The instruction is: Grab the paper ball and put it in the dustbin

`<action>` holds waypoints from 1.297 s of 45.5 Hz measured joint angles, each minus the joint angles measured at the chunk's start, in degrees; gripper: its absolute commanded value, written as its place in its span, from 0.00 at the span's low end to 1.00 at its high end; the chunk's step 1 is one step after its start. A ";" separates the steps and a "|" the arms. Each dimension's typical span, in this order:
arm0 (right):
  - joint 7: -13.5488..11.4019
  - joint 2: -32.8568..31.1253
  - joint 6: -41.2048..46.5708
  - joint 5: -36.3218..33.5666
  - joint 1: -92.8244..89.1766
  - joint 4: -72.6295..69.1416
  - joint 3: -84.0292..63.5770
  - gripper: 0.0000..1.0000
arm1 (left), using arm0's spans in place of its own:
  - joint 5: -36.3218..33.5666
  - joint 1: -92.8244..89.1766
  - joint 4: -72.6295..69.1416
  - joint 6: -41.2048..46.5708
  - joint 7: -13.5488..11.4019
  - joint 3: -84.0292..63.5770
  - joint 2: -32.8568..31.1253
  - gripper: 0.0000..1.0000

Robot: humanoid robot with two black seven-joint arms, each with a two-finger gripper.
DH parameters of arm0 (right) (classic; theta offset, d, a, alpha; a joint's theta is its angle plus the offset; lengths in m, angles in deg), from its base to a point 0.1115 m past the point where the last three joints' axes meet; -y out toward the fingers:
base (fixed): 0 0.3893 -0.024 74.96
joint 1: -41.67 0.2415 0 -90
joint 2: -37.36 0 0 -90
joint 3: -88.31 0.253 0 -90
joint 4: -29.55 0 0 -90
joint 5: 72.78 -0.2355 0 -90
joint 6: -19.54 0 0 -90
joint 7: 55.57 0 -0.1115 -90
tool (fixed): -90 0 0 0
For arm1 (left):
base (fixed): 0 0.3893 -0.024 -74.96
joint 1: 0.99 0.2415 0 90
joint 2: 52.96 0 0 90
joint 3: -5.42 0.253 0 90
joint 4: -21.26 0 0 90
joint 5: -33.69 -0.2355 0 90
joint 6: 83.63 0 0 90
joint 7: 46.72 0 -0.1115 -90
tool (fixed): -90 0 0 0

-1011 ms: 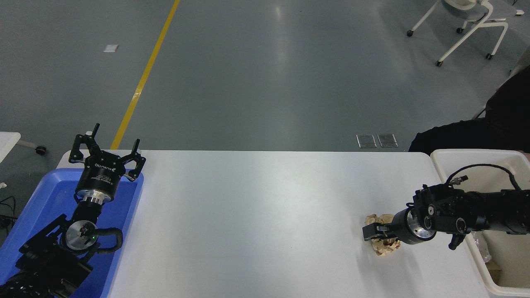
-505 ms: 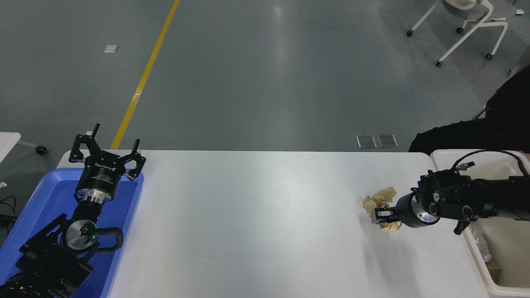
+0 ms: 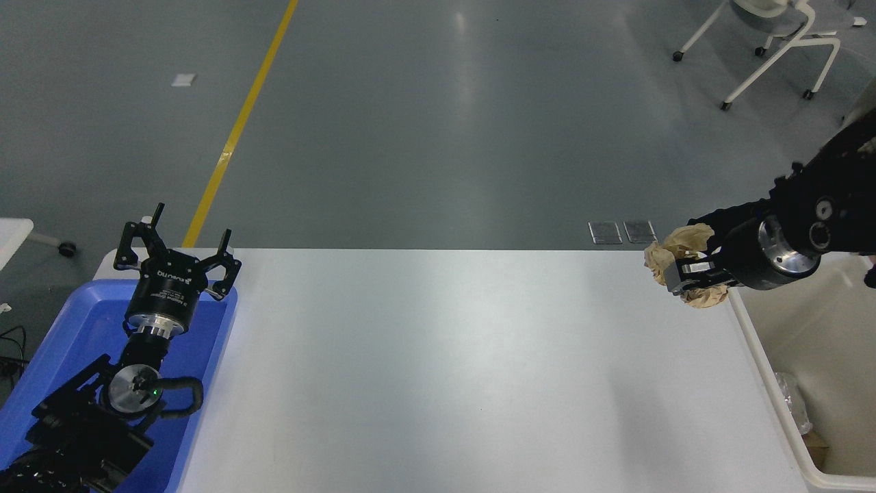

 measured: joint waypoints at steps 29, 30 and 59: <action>-0.01 -7.30 6.20 4.96 12.72 2.33 -9.38 0.00 | 0.02 0.05 -0.04 0.05 -0.12 0.00 0.00 1.00; 0.01 -8.25 6.19 5.76 12.09 3.40 -9.50 0.00 | 0.02 0.05 -0.03 0.06 -0.13 0.00 0.01 1.00; 1.30 -21.04 -9.31 10.29 -54.45 46.13 29.44 0.00 | 0.01 0.04 0.00 0.06 -0.12 0.00 -0.01 1.00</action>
